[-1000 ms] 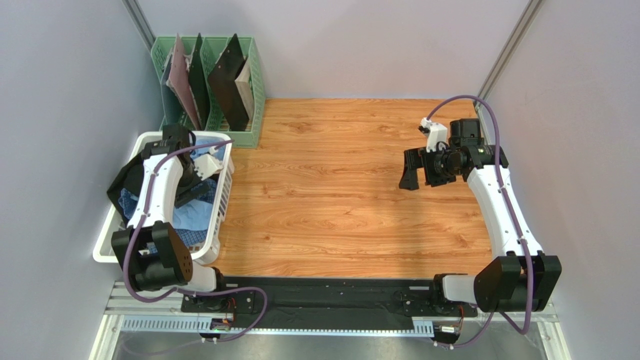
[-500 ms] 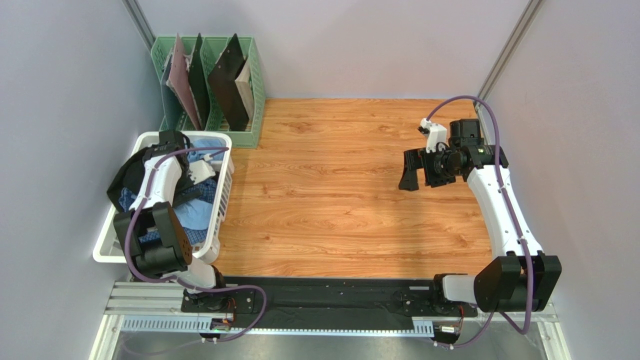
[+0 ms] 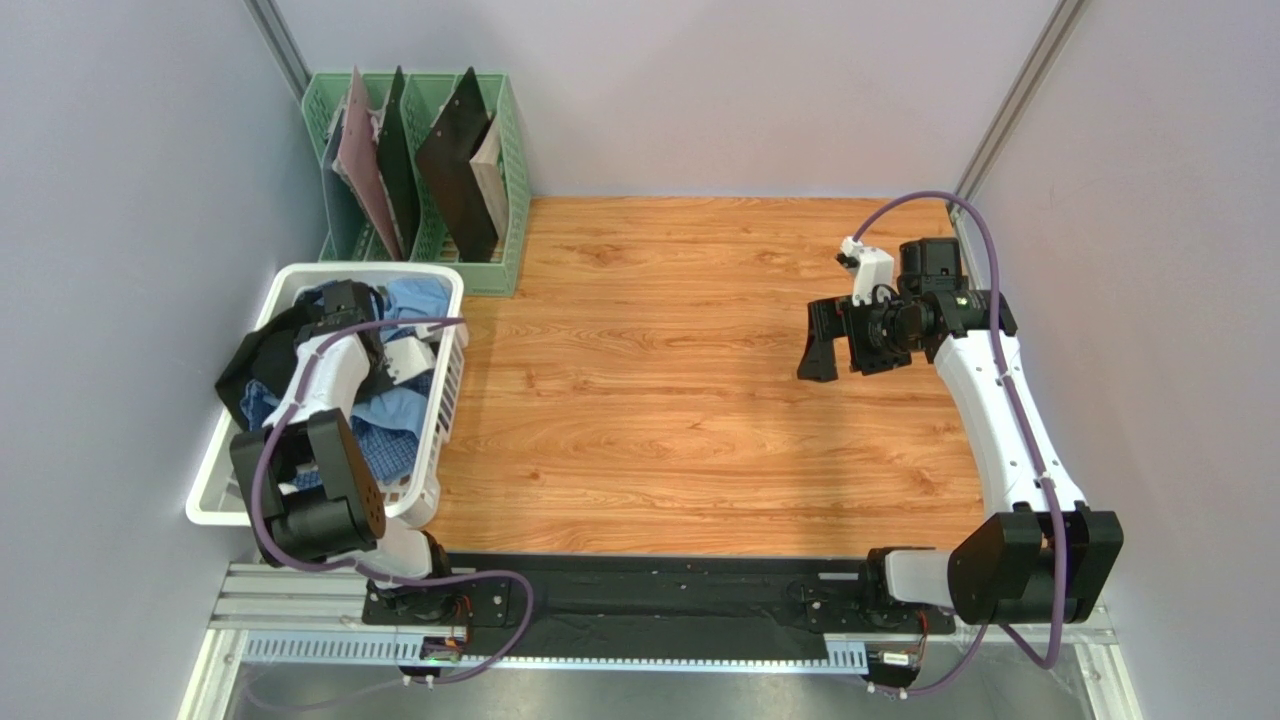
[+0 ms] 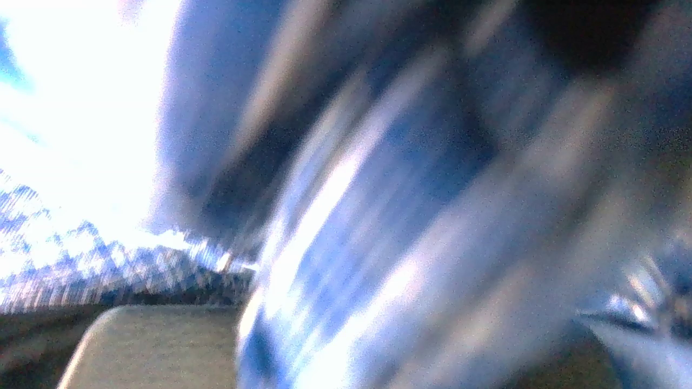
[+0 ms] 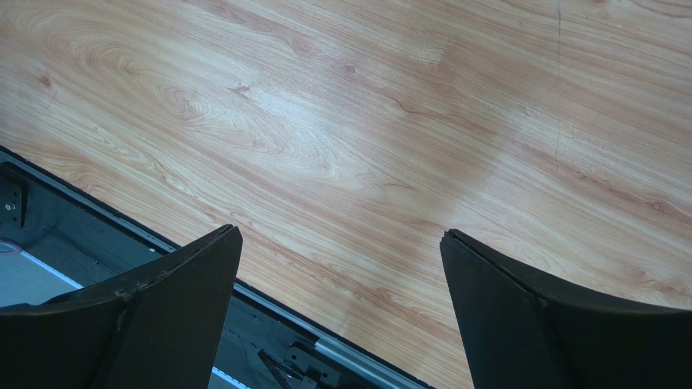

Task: Fold and stack the long sleeve shirts
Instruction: Grab the shirt from the pile

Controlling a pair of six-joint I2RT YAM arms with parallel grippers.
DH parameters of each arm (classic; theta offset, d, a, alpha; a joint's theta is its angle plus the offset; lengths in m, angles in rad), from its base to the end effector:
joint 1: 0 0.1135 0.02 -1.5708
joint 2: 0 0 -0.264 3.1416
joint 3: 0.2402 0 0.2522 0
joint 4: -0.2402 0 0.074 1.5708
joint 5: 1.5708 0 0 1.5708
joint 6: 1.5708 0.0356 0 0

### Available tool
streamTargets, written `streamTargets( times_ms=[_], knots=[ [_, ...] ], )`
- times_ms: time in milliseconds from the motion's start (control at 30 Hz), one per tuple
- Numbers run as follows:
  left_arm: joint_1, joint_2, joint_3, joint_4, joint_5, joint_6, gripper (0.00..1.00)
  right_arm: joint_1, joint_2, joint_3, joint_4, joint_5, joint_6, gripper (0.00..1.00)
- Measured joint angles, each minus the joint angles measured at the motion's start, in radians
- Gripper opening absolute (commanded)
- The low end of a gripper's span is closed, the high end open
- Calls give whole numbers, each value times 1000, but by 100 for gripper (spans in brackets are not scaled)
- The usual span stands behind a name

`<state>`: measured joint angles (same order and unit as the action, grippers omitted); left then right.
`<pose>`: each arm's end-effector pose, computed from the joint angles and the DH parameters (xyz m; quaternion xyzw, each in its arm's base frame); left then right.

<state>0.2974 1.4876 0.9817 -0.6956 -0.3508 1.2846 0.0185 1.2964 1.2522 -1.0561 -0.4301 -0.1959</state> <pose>0.2643 0.0938 0.2102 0.4304 0.8676 0.2492 0.0051 0.2437 0.0194 0.3219 -0.1511 0.9393 0.1865 0.2452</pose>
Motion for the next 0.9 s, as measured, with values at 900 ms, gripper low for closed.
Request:
streamTargets(
  times_ms=[900],
  knots=[
    [-32,-176,593,-510,251,-313,0,0,6,0,0,-36,0,100]
  ],
)
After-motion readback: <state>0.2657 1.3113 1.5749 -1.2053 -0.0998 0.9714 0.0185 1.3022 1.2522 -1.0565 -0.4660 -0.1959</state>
